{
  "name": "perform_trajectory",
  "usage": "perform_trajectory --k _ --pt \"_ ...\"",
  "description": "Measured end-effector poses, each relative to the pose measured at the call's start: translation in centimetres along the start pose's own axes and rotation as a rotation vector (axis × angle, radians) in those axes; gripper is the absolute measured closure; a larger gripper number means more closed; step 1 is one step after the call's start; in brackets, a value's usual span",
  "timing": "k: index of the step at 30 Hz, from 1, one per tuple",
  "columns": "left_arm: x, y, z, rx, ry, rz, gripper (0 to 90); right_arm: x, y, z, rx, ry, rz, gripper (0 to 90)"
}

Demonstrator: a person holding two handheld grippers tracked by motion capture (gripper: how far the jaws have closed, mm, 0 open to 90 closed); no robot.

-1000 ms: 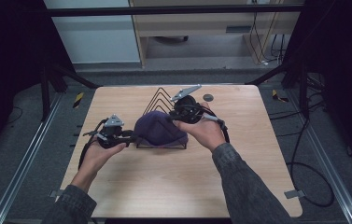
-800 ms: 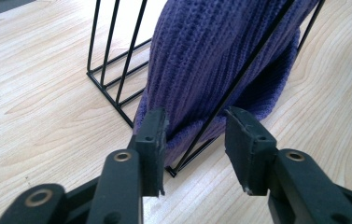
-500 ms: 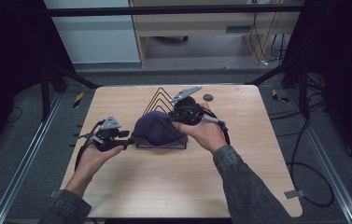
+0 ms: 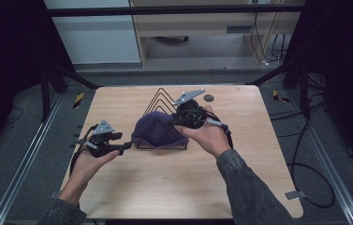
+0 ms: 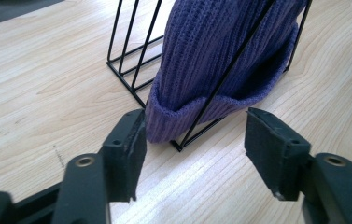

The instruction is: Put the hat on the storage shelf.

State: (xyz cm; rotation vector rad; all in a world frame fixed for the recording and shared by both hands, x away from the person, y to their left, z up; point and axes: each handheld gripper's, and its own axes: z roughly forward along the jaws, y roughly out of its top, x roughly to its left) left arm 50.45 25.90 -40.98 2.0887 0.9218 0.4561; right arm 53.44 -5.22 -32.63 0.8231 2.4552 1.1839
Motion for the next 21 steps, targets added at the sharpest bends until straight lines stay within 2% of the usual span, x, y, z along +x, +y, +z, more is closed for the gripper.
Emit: perform_trajectory --k 4,10,13,14,15,17,19,21 --pt "-0.3 -0.3 -0.4 -0.001 0.020 -0.004 29.8 0.0 -0.1 -0.4 -0.006 -0.012 0.002 54.3" --pt "-0.3 -1.5 -0.4 0.018 0.046 -0.044 17.8 -0.1 -0.3 -1.2 -0.025 -0.040 0.009 40.9" --pt "-0.2 -2.8 -0.5 0.031 0.068 -0.050 14.6 0.0 -0.6 -1.8 -0.036 -0.054 0.009 33.1" --pt "-0.2 -2.8 -0.5 0.031 0.068 -0.050 13.8 0.0 -0.6 -1.8 -0.036 -0.054 0.009 33.1" --pt "0.0 -3.8 -0.4 0.025 0.066 -0.083 12.9 0.1 -1.0 -2.3 -0.042 -0.060 0.007 28.5" --pt "0.1 -4.2 -0.3 0.028 0.067 -0.092 12.2 0.1 -1.2 -2.5 -0.044 -0.064 0.004 26.9" --pt "0.6 -5.6 -0.1 0.057 0.085 -0.120 11.2 0.1 -1.9 -3.3 -0.047 -0.078 0.003 21.6" --pt "0.8 -6.3 0.0 0.087 0.093 -0.117 9.8 0.1 -2.3 -3.9 -0.049 -0.088 0.007 19.1"
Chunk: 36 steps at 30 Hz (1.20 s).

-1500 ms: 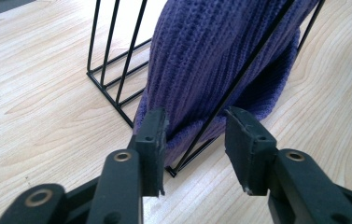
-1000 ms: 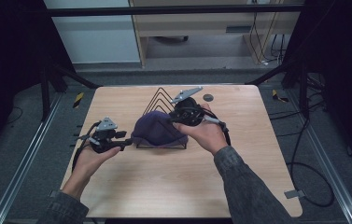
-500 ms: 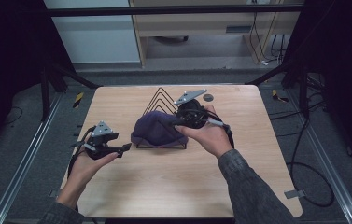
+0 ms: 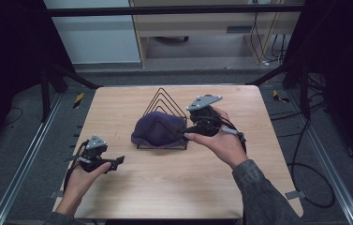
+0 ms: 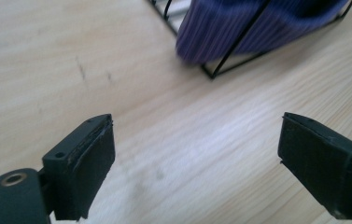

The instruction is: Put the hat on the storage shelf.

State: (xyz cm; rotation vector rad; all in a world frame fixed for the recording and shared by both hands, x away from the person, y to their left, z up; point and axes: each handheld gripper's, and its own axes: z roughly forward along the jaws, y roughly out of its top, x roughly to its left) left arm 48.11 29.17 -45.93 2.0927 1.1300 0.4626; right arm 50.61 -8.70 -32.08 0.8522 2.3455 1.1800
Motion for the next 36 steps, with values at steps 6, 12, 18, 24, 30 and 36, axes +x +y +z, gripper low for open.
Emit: perform_trajectory --k 6,12,18,24,30,36 --pt "0.6 -1.3 0.3 0.042 0.011 -0.006 6.8 -0.6 -1.7 -1.6 -0.023 -0.017 0.012 12.9" --pt "0.5 -2.0 0.8 0.084 -0.002 0.011 5.6 -1.7 -4.3 -2.4 -0.021 -0.046 0.040 9.4" --pt "0.5 -2.2 1.0 0.103 0.002 0.025 5.4 -3.1 -7.4 -2.7 0.005 -0.060 0.113 9.7" --pt "0.7 -2.5 1.2 0.130 0.007 0.023 5.0 -4.3 -10.3 -2.9 0.026 -0.063 0.161 9.8" --pt "0.7 -2.6 1.5 0.149 0.011 0.024 5.0 -4.8 -13.0 -2.8 0.048 -0.049 0.201 10.0" --pt "0.7 -2.7 1.6 0.162 0.008 0.027 5.0 -5.0 -15.4 -2.6 0.065 -0.058 0.229 12.5"
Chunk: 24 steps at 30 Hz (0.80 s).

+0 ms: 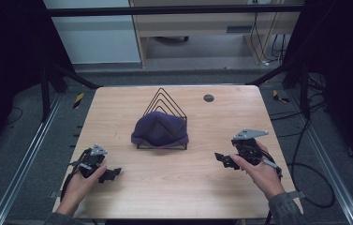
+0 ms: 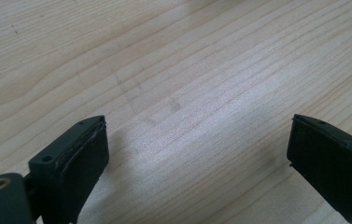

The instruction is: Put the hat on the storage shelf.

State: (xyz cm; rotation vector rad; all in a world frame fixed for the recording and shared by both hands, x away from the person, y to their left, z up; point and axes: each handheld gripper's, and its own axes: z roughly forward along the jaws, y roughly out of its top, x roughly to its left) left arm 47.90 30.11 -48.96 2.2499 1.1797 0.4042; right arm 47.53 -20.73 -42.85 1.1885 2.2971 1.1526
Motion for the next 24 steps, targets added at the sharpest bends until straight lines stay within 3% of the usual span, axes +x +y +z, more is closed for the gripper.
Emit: perform_trajectory --k 13,24 --pt "-0.1 -0.1 0.3 0.019 0.002 -0.007 4.8 -0.9 -2.7 0.4 0.034 -0.021 0.045 11.4" --pt "-0.4 -0.2 0.5 0.025 0.004 0.012 0.9 -2.0 -4.4 0.9 0.075 -0.051 0.071 12.1"
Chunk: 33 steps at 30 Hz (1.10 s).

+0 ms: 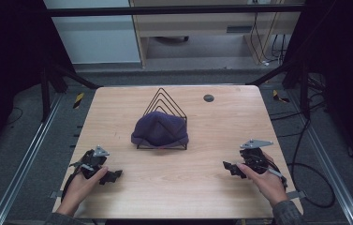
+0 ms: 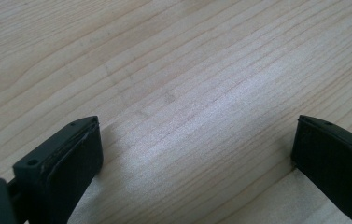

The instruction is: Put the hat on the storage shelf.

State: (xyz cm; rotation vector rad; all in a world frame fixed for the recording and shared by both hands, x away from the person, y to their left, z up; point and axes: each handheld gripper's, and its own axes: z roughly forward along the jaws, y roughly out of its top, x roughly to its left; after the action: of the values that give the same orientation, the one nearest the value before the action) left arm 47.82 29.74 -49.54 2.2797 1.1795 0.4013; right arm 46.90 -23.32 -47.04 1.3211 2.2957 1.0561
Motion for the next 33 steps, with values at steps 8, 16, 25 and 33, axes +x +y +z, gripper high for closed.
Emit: perform_trajectory --k 8,16,25,33 --pt "-0.1 -0.1 0.1 -0.007 -0.003 -0.001 0.0 -1.1 -1.0 1.4 -0.003 -0.062 0.055 10.2" --pt "-0.1 -0.1 0.1 -0.008 -0.003 0.002 0.0 -1.3 -1.6 2.1 0.000 -0.076 0.070 9.1" --pt "-0.1 -0.1 0.1 -0.006 -0.005 0.003 0.0 -1.0 -2.1 2.6 0.014 -0.061 0.064 6.0" --pt "-0.1 -0.1 0.1 -0.007 -0.006 0.003 0.0 0.2 -2.8 3.2 -0.012 -0.113 -0.031 1.6"
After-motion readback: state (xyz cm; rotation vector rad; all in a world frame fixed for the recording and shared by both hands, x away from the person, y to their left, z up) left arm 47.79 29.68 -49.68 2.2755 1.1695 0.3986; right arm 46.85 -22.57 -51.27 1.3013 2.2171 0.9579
